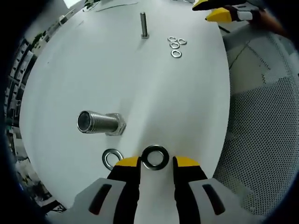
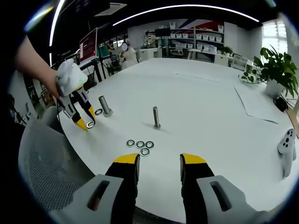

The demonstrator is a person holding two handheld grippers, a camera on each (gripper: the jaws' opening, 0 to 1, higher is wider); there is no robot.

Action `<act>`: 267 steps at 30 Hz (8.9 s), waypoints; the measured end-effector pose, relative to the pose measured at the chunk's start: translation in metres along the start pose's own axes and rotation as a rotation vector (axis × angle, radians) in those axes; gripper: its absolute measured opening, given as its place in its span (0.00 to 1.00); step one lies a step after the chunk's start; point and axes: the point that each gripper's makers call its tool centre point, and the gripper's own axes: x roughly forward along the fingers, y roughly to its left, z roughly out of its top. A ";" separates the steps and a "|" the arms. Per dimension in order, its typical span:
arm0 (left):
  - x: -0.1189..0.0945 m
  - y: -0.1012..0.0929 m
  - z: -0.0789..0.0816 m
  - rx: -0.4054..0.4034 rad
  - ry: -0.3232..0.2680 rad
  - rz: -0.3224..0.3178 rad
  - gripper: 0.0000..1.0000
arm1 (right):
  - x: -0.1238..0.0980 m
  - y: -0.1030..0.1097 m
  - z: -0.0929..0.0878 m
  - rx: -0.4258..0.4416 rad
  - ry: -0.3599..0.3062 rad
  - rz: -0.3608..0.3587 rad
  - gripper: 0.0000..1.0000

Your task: Place the washer onto the threaded stud by aligning its center hole with the stud, sliding it down to the base, and recovering from edge contact or off-axis alignment until the washer reaches the visible bottom stop.

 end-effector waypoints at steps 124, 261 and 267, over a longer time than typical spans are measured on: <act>-0.068 0.060 0.049 0.022 -0.079 0.023 0.18 | 0.000 -0.001 0.002 0.018 -0.005 -0.007 0.36; -0.004 0.067 -0.005 -0.131 -0.026 -0.016 0.41 | 0.002 0.000 -0.003 0.008 0.019 -0.003 0.36; -0.003 0.066 -0.007 -0.128 -0.022 -0.014 0.40 | 0.002 0.000 -0.004 0.010 0.021 -0.005 0.36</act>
